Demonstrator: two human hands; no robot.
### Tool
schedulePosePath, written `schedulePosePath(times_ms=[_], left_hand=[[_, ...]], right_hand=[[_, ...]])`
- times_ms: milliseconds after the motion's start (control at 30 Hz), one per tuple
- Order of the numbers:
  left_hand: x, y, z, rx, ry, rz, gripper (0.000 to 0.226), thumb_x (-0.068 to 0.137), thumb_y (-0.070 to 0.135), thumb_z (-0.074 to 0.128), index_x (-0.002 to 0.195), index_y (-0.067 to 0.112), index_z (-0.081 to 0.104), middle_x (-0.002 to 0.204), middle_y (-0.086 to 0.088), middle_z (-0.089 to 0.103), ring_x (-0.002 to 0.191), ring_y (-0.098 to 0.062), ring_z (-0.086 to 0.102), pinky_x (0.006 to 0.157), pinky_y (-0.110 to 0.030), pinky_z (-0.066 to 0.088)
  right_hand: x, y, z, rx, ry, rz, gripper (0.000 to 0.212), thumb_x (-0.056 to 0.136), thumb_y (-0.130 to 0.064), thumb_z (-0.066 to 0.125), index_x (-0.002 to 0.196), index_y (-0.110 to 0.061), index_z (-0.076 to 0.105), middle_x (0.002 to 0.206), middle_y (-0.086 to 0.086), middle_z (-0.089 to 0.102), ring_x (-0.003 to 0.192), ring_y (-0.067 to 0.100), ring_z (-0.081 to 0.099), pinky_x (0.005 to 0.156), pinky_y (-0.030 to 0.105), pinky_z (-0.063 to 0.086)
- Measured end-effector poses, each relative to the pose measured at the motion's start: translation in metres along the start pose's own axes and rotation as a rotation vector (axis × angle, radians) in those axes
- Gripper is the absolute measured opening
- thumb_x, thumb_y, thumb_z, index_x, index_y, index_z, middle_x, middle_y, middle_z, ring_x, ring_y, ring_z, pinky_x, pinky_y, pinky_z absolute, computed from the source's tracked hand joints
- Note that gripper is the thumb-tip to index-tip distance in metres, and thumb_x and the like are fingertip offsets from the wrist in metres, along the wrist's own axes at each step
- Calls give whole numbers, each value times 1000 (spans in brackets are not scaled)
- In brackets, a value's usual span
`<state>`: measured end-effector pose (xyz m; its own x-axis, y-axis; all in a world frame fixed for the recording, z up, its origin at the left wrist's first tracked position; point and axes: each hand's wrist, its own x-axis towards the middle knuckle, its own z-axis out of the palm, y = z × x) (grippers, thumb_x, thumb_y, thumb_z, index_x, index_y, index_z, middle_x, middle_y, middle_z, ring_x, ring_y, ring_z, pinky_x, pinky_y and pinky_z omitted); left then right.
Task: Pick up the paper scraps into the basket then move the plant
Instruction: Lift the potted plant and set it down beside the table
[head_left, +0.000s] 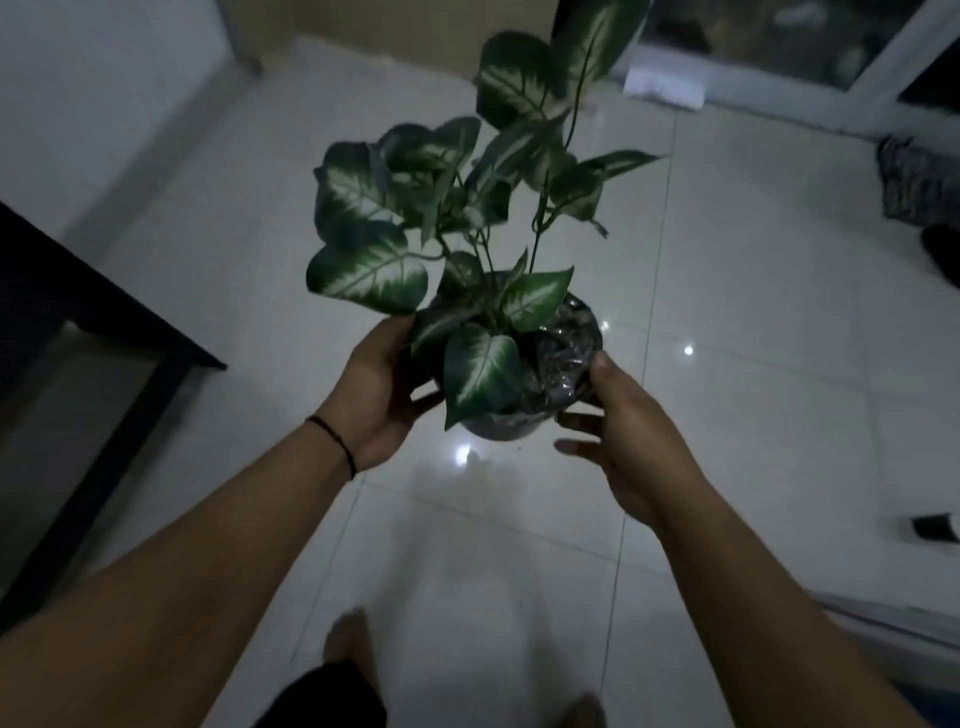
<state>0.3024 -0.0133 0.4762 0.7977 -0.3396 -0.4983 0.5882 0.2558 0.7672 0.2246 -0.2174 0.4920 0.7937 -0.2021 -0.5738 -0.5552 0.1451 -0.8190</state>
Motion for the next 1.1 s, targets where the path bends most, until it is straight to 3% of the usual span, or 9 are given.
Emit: schedulePosePath(times_ms=[100, 167, 233, 300, 433, 600, 700, 800, 1100], left_hand=[[-55, 81, 34, -50, -38, 58, 52, 84, 49, 48, 128, 22, 56, 136, -7, 56, 131, -31, 45, 112, -52, 30], [-86, 128, 56, -58, -67, 100, 53, 85, 51, 47, 129, 22, 55, 139, -8, 53, 133, -33, 42, 113, -51, 28], [-111, 172, 74, -39, -71, 151, 51, 83, 54, 48, 125, 28, 58, 135, -4, 57, 129, -32, 45, 105, -42, 38], [-134, 210, 90, -22, -50, 211, 45, 83, 56, 47, 118, 33, 63, 124, 4, 66, 117, -27, 53, 84, -34, 47], [-177, 273, 114, -8, 7, 337, 37, 84, 55, 44, 102, 37, 71, 101, 11, 73, 93, -17, 58, 67, -30, 44], [-215, 323, 106, 9, 46, 473, 34, 89, 47, 37, 100, 37, 67, 104, 16, 72, 101, -13, 58, 78, -38, 35], [-226, 337, 92, -31, 18, 459, 29, 89, 32, 41, 88, 33, 71, 93, 13, 74, 100, -13, 59, 79, -41, 41], [-238, 356, 75, -100, -36, 473, 31, 85, 19, 43, 92, 28, 71, 97, 6, 73, 100, -19, 60, 80, -46, 49], [-251, 411, 30, -104, -95, 487, 29, 84, 23, 47, 103, 26, 69, 99, 5, 73, 107, -19, 58, 92, -51, 46]], right_hand=[[-64, -85, 4, 9, -44, -34, 60, 82, -73, 36, 134, -44, 41, 137, -8, 50, 118, 16, 52, 95, 47, 47], [-102, -136, 11, 55, -114, -67, 63, 74, -80, 39, 133, -57, 33, 147, -11, 39, 128, 19, 43, 102, 55, 40], [-134, -183, 22, 61, -197, -152, 60, 70, -83, 41, 127, -69, 28, 147, -16, 33, 128, 18, 40, 102, 60, 36], [-159, -221, 33, 41, -218, -236, 60, 68, -84, 40, 125, -72, 25, 147, -17, 33, 125, 17, 40, 100, 60, 37], [-192, -276, 50, 63, -170, -350, 65, 73, -77, 38, 134, -59, 27, 148, -11, 37, 122, 19, 46, 95, 49, 46], [-220, -325, 79, 43, -87, -411, 58, 83, -71, 37, 136, -48, 37, 140, -6, 46, 115, 24, 53, 95, 49, 49], [-227, -341, 95, 22, -86, -415, 57, 85, -69, 35, 137, -45, 38, 141, -3, 47, 115, 26, 54, 96, 50, 47], [-235, -354, 119, 7, -82, -446, 59, 85, -69, 34, 136, -40, 41, 139, -2, 49, 113, 25, 54, 94, 48, 48], [-239, -390, 181, -13, -49, -434, 57, 83, -71, 34, 125, -37, 50, 120, -4, 56, 112, 26, 56, 89, 45, 49]])
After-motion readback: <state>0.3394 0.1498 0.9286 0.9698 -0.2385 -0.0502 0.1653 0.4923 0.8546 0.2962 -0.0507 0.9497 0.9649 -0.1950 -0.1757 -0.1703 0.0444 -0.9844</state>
